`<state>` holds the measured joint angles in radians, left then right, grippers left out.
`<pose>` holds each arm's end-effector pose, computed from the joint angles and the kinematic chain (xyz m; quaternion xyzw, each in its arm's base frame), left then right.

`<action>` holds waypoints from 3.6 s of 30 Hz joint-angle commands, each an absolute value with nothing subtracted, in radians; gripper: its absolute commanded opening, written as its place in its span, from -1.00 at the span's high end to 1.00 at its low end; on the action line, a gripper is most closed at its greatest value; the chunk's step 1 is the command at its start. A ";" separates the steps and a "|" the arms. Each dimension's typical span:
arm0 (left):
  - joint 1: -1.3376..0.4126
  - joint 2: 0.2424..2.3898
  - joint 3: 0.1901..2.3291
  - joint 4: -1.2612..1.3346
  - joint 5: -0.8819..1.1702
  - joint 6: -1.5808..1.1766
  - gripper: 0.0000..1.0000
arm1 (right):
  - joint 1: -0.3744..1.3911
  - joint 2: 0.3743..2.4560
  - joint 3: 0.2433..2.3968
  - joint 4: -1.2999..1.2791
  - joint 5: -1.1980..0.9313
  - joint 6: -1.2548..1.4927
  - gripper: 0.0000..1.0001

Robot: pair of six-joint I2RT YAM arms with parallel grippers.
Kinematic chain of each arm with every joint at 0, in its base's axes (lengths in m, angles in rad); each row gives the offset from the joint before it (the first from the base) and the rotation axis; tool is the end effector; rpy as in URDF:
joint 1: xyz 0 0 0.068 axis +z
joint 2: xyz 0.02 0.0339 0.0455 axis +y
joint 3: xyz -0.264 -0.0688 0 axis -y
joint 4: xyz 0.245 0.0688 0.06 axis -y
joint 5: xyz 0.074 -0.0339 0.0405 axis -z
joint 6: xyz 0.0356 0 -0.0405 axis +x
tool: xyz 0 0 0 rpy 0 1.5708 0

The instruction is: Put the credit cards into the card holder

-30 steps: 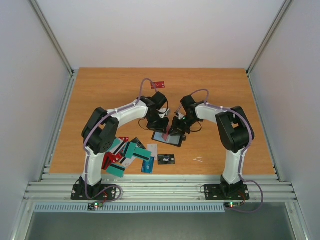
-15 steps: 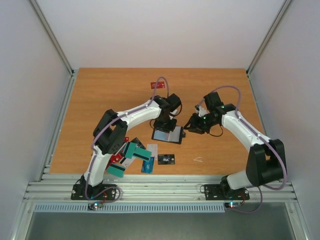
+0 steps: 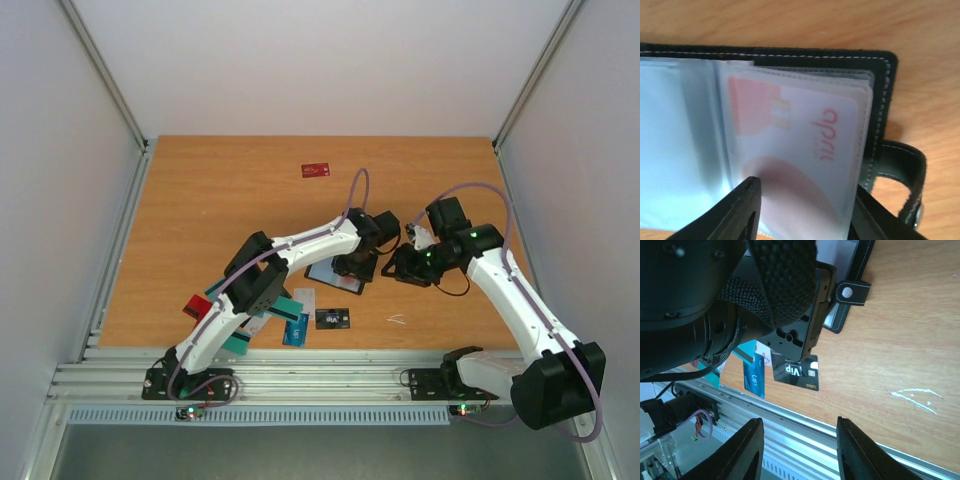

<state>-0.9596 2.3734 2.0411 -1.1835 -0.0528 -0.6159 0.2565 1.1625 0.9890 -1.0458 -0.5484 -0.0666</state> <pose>0.2696 -0.3814 0.1643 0.1702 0.9847 -0.0009 0.0381 0.1915 0.0694 0.2746 -0.1992 0.9279 0.2814 0.1423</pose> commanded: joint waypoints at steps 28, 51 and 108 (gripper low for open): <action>-0.827 1.571 1.070 -0.809 0.244 -0.549 -0.18 | 0.322 1.239 0.858 -0.844 -0.796 -0.087 -0.13; -0.751 1.084 0.697 -1.073 -0.003 -1.044 -0.60 | 0.604 1.453 0.884 -0.636 -0.724 0.015 -0.17; -0.937 1.670 0.922 -0.679 -0.035 -1.054 -0.57 | 0.847 1.021 0.681 -0.775 -0.304 0.443 -0.18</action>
